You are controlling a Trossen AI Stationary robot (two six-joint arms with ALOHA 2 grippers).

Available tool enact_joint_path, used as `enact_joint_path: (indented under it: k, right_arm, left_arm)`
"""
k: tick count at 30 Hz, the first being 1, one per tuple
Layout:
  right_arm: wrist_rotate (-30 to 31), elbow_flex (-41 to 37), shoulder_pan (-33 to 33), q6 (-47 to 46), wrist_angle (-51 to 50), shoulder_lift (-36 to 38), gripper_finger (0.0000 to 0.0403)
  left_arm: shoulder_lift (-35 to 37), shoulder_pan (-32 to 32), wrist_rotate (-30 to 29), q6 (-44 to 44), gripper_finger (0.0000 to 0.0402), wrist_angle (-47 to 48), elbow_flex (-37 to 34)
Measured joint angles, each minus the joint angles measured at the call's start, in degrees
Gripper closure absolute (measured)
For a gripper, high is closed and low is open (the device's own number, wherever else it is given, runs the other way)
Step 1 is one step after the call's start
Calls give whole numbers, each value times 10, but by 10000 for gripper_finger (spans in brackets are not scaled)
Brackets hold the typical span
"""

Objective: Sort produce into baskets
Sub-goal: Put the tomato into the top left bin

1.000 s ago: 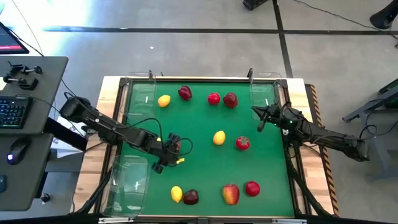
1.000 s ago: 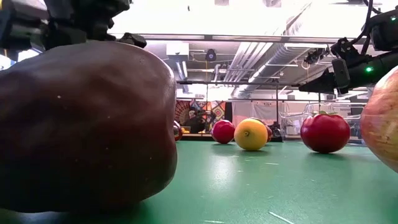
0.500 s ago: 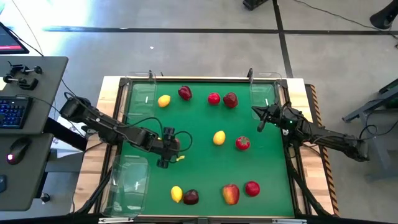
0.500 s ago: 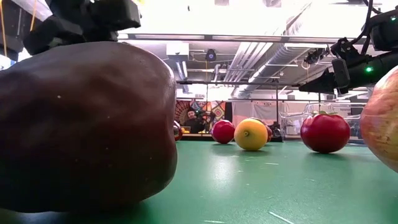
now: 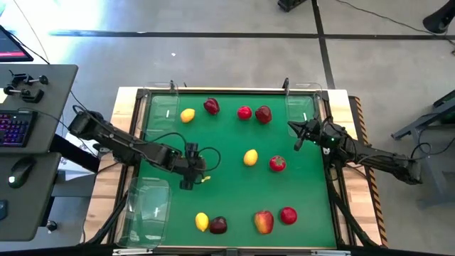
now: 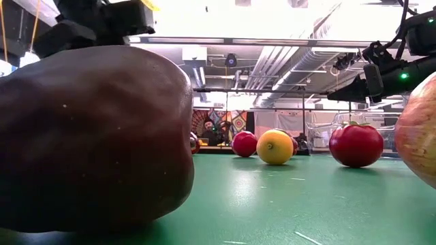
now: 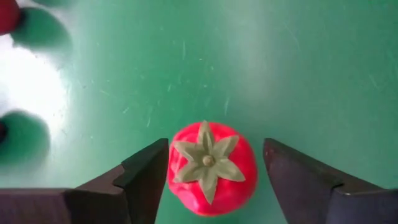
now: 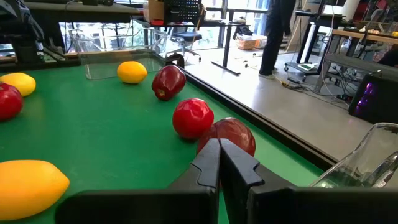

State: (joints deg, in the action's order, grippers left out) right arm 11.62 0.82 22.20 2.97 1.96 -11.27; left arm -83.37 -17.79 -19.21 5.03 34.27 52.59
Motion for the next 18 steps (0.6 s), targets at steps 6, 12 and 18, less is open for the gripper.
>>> enact_joint_path:
  k: [6, 12, 18]
  right_arm:
    - [0, 0, 0, 0, 0, 0, 402]
    - [0, 0, 0, 0, 0, 0, 402]
    - [0, 0, 0, 0, 0, 0, 402]
  left_arm:
    - [0, 31, 44, 35, 117, 39, 37]
    - [0, 60, 87, 43, 112, 55, 48]
    - [0, 85, 110, 31, 112, 56, 48]
